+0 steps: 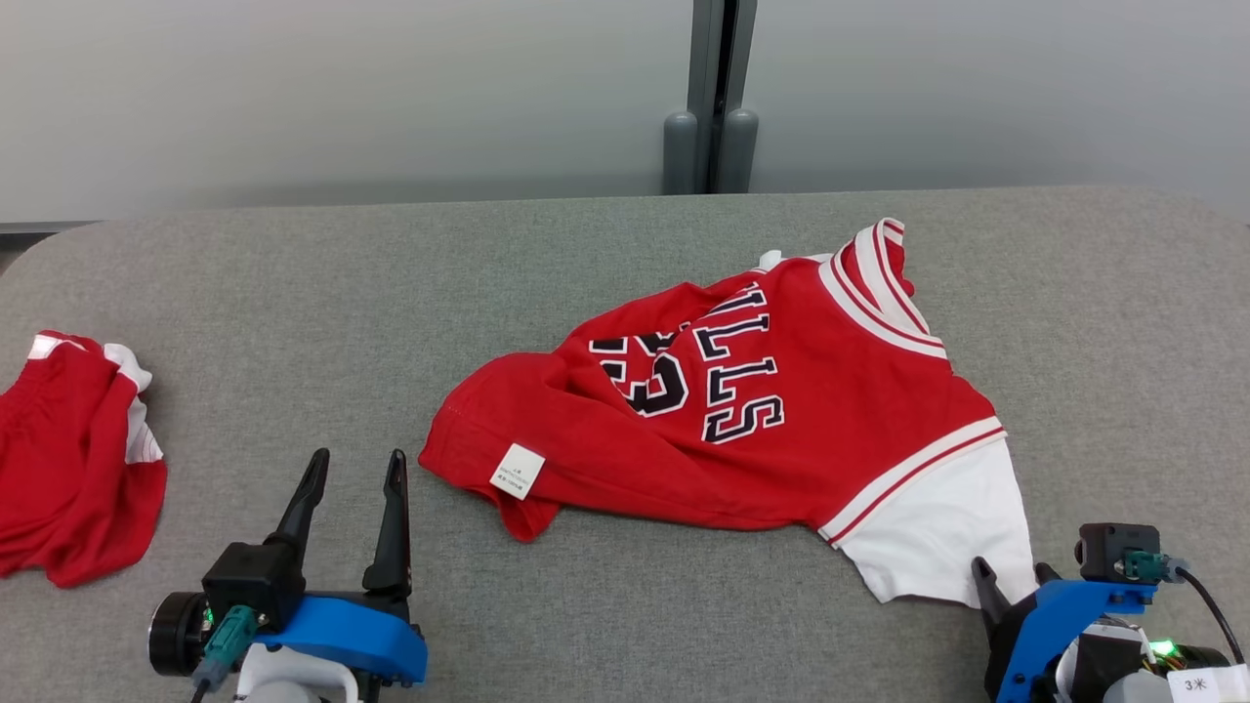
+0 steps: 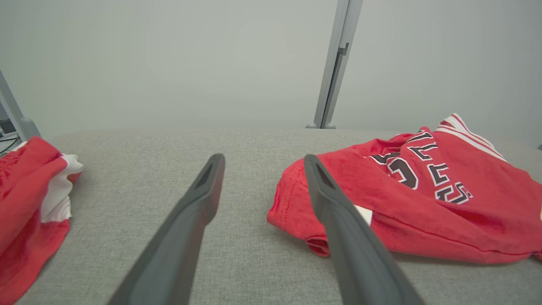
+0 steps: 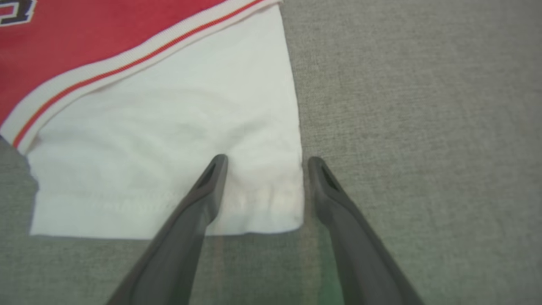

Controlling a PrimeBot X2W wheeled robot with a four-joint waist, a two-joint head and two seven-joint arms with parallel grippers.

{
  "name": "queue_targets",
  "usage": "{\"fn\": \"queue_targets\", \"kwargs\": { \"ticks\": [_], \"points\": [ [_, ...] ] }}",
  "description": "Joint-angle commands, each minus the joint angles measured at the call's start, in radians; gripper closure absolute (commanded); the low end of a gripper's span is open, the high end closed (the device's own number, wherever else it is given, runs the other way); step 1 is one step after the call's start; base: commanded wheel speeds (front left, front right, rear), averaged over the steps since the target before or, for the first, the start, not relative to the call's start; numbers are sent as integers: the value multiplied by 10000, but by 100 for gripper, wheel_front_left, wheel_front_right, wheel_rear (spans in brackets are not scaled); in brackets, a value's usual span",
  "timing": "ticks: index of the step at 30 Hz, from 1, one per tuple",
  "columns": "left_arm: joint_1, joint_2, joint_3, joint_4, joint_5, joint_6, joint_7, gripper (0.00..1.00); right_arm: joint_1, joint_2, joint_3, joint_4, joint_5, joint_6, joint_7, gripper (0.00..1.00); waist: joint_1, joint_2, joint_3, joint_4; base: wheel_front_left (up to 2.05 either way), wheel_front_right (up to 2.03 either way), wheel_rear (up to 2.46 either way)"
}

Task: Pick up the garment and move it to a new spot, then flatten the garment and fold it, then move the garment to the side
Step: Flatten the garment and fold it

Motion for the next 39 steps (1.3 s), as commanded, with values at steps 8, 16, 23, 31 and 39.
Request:
{"fn": "queue_targets", "kwargs": {
  "ticks": [8, 16, 23, 31, 39],
  "points": [
    [-966, 27, -431, 661, 30, -354, 499, 0, -114, 156, 715, 1349, -88, 20, 144, 100, 0, 0, 169, 27, 0, 0, 0],
    [-2468, -51, -924, 1982, -433, -744, 2198, 0, -390, 117, 869, 1382, 32, 0, -152, 100, 0, 0, 622, -190, 0, 0, 0],
    [-3289, 23, -901, 2921, -781, -803, 3186, 0, -541, 66, 922, 1428, 171, -19, -268, 100, 0, 0, 985, -450, 0, 0, 0],
    [-3933, 217, -1088, 3396, -1318, -939, 4174, 0, -777, 50, 926, 1411, 241, -57, -336, 100, 0, 0, 1464, -563, 0, 0, 0],
    [-4213, 381, -1421, 3259, -2103, -997, 5015, 0, -929, 62, 963, 1472, 364, -59, -375, 100, 0, 0, 1817, -533, 0, 0, 0]
  ]
}}
